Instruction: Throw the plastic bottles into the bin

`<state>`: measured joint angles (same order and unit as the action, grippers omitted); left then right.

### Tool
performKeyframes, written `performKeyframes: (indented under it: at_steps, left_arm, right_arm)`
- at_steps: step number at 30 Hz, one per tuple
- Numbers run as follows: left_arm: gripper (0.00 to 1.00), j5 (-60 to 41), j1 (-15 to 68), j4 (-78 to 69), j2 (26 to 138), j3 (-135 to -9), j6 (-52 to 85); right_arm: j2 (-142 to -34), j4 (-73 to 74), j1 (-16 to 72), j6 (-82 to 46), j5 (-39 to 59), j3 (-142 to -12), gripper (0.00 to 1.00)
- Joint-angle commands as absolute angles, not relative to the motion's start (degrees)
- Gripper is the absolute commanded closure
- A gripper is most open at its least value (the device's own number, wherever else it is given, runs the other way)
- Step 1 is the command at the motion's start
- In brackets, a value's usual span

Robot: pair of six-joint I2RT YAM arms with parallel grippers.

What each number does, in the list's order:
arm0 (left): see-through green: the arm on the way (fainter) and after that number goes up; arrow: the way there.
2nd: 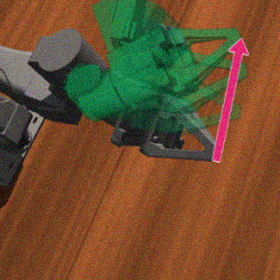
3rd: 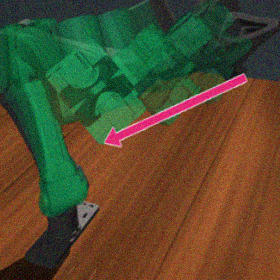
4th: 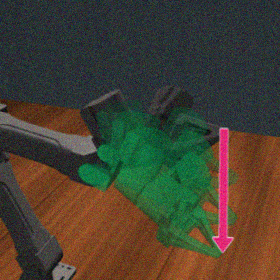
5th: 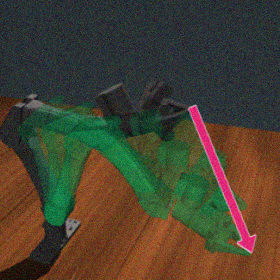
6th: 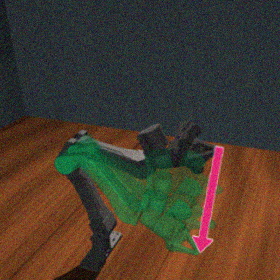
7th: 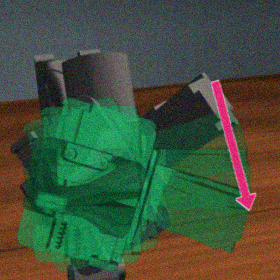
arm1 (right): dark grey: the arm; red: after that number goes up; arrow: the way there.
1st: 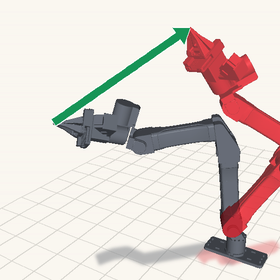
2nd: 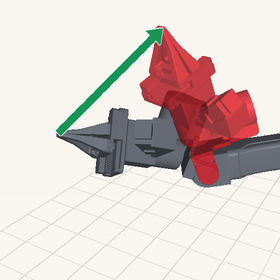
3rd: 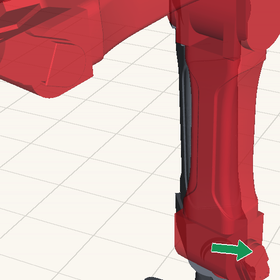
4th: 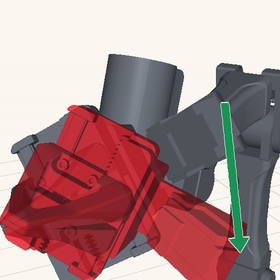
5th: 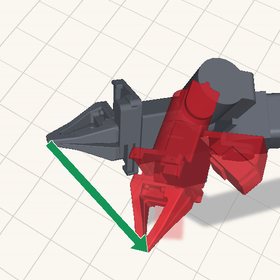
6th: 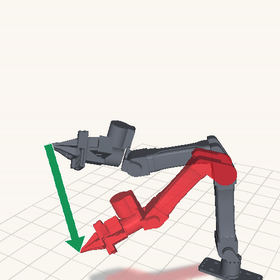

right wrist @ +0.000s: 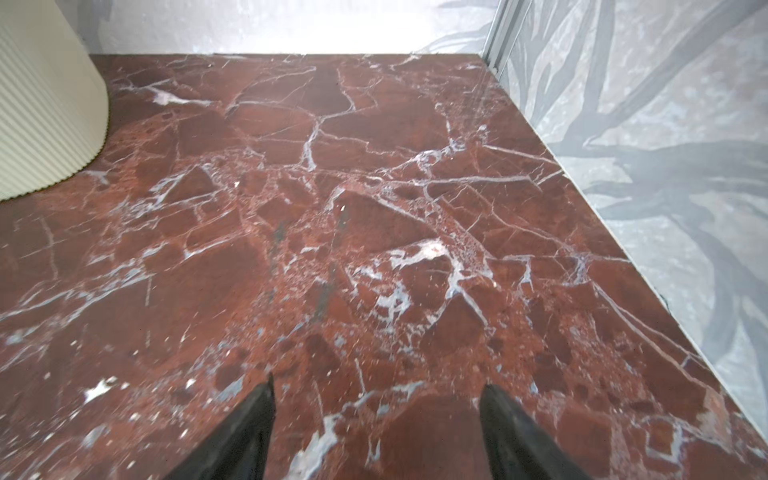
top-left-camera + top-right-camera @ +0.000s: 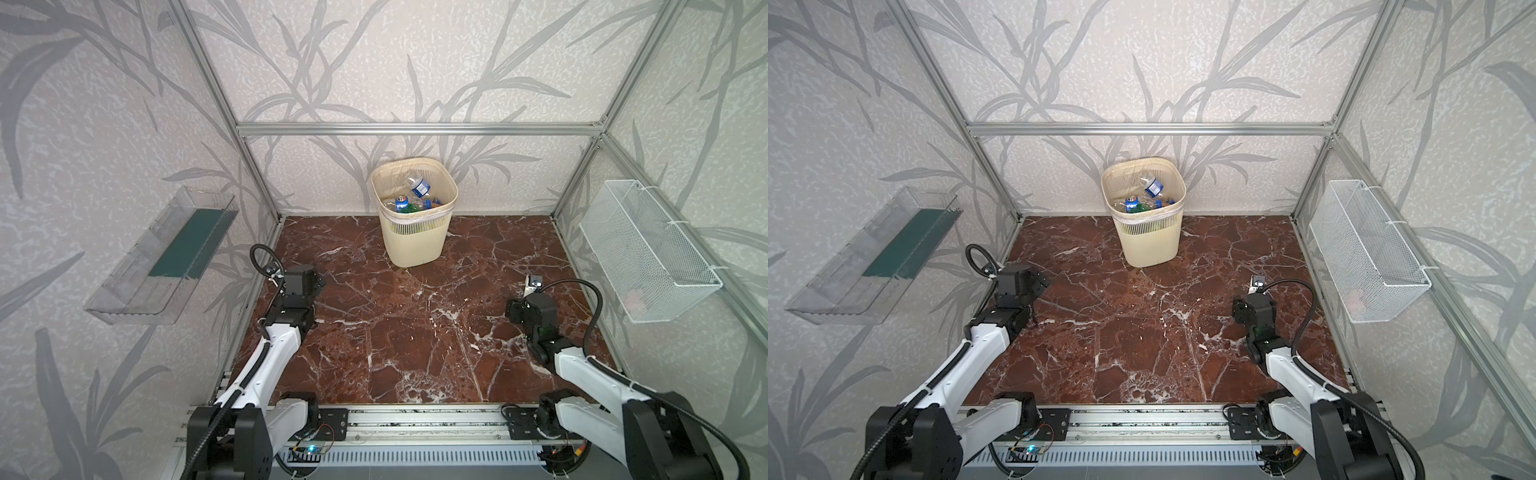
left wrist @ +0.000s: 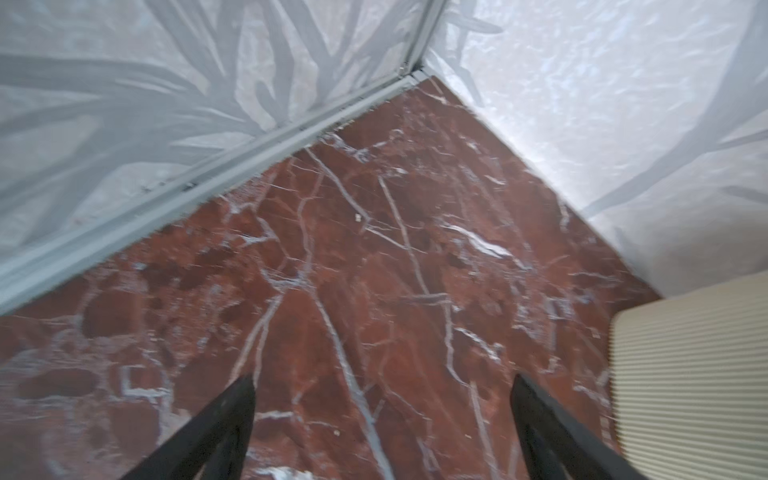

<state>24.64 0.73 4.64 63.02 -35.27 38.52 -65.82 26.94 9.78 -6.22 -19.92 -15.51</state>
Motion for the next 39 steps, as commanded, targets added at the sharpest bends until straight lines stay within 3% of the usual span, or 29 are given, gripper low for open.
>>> performKeyframes:
  at_steps: [1,9,17,23,24,25,39]
  left_arm:
    - [0.02,37.49,0.97,-7.20,64.47,-33.47,29.02]
    - [0.01,38.75,0.71,-27.45,71.37,-23.67,17.08]
    - [0.01,28.99,0.27,-42.21,82.59,-23.37,10.48]
    - [0.01,20.72,0.33,-37.35,85.19,-27.28,6.85]
    - [0.01,20.51,0.33,-37.85,85.06,-27.04,6.93]
    - [0.01,19.88,0.26,-38.15,85.09,-26.81,6.86]
    - [0.01,19.56,0.35,-38.32,85.25,-26.81,6.42]
  right_arm:
    - [-72.32,50.22,8.67,-1.10,-18.04,-15.26,0.21]
    - [-92.10,76.07,5.27,-1.42,-11.03,-11.44,0.20]
    - [-88.92,56.89,4.66,-0.18,-4.30,-19.47,0.21]
    - [-89.00,53.39,4.67,-0.50,-5.41,-21.33,0.17]
    - [-89.30,54.08,4.71,-0.04,-5.04,-21.24,0.15]
    - [-89.64,55.03,4.75,0.20,-4.92,-21.10,0.01]
    - [-89.47,53.58,4.75,0.88,-3.12,-21.69,0.01]
